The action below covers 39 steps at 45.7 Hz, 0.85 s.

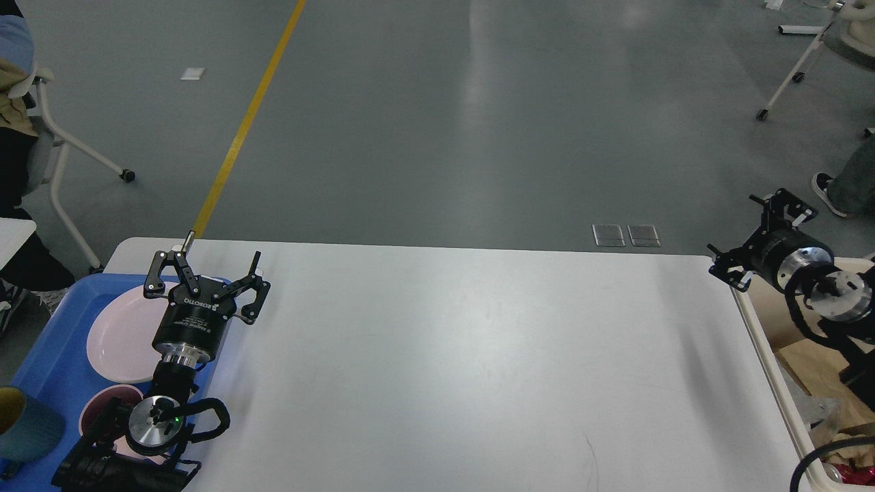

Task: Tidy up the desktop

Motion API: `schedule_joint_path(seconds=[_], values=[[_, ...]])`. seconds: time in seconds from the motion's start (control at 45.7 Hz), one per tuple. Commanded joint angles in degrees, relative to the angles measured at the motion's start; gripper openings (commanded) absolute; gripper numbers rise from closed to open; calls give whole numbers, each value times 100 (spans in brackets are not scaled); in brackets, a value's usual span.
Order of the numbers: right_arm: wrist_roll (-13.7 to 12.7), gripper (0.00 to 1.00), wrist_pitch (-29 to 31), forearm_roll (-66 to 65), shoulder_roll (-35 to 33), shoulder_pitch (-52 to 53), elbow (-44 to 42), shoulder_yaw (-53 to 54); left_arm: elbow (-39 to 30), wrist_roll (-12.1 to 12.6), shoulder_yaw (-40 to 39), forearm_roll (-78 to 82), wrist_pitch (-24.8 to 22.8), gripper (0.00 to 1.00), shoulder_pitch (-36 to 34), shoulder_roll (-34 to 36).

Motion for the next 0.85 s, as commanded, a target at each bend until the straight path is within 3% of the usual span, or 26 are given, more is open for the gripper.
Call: schedule_joint_path(seconds=[0.0,0.109,0.306,0.635,0.832], values=[[1196,100,348,-122,497,-554,333,331,0,0,0,0,0,96,0,-1],[1381,100,366,-490,901,-976,640,927,0,0,0,0,0,96,9,-1],[1680,100,339,-2381,1763,-1451,939,2097,0,0,0,0,0,96,9,-1],[2102,100,-109,-2390,1930,-1706,1063,2124,0,0,0,0,0,96,9,-1],[2093,100,-74,-2372,2018,-1785,1115,2107,0,0,0,0,0,96,0,-1]])
